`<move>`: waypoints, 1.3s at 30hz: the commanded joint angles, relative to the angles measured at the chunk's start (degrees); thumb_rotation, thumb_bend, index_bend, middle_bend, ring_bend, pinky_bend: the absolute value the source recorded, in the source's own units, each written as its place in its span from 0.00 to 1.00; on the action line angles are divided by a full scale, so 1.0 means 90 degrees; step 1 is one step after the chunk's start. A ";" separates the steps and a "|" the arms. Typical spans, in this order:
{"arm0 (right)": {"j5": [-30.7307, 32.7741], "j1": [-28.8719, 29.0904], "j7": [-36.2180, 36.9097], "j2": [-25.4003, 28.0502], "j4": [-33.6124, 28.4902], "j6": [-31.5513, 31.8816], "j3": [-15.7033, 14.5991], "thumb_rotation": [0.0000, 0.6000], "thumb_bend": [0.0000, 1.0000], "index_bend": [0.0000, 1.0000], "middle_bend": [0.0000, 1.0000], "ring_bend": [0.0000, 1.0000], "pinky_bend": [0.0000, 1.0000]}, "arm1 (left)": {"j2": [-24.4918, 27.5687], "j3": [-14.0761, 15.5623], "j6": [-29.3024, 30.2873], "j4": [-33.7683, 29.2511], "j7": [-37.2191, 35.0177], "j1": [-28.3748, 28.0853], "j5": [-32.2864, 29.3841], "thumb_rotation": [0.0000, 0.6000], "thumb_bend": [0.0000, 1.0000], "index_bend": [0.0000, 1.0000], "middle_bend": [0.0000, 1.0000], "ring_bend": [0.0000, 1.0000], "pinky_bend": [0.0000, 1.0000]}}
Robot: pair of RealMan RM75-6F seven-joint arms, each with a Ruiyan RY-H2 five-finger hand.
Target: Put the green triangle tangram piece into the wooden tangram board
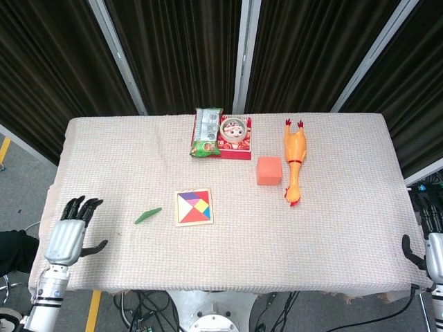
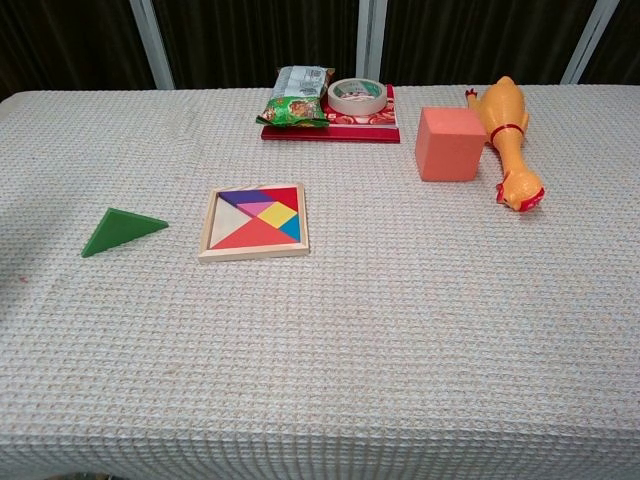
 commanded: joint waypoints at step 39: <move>0.0071 0.0078 0.0316 -0.0022 0.0240 -0.0209 0.0005 1.00 0.41 0.00 0.00 0.00 0.00 | -0.2121 -0.0868 -0.0809 0.0727 0.1557 -0.1658 -0.3016 1.00 0.25 0.22 0.12 0.00 0.00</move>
